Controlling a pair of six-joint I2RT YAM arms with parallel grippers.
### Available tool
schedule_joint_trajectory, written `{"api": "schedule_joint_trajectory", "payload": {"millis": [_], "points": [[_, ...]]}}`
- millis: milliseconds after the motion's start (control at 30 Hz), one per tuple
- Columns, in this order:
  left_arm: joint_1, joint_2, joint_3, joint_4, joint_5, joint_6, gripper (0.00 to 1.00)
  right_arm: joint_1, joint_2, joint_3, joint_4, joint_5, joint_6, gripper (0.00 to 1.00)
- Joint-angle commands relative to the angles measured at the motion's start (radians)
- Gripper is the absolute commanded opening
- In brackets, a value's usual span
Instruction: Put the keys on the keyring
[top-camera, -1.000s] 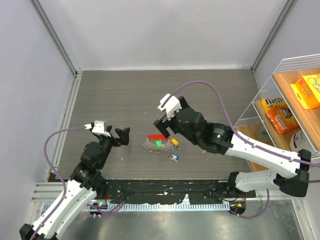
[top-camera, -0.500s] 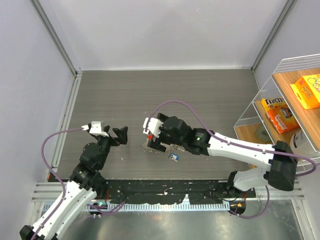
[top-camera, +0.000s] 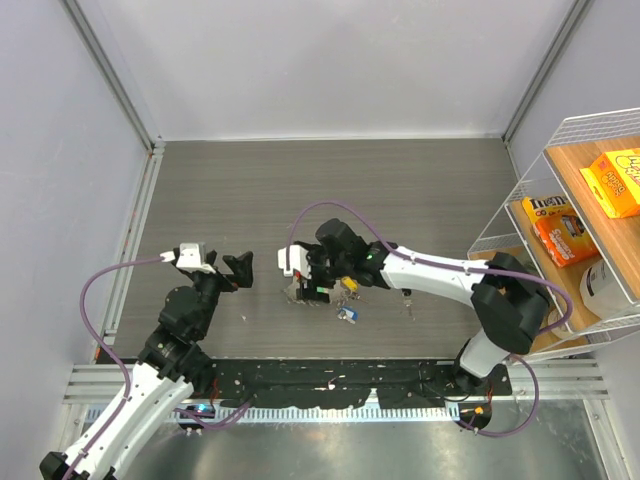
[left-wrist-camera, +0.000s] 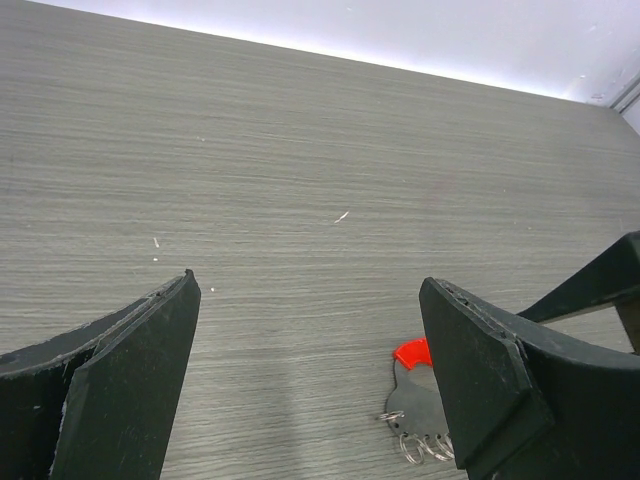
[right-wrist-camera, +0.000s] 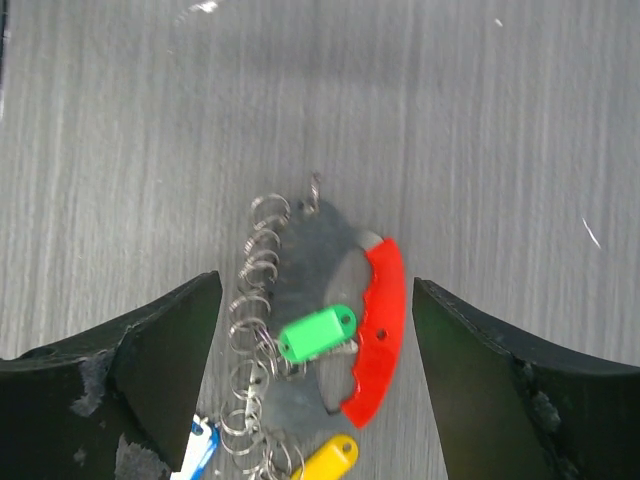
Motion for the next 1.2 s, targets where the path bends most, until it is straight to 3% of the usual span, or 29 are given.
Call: {"api": "schedule_joint_trajectory", "payload": {"millis": [0,367,600,1167], "points": [[0.002,0.005,0.015,0.019,-0.026,-0.003,0.99,0.012,0.045,0.08,0.022,-0.148,-0.082,0.84],[0.002,0.017,0.015,0.024,-0.027,-0.003,0.99,0.012,0.159,0.119,0.122,-0.166,-0.073,0.82],[0.002,0.017,0.013,0.022,-0.03,-0.003,0.99,0.009,0.234,0.181,0.162,-0.154,-0.043,0.72],[0.002,0.034,0.013,0.028,-0.035,-0.001,0.99,-0.029,0.3,0.135,0.231,-0.187,-0.019,0.65]]}}
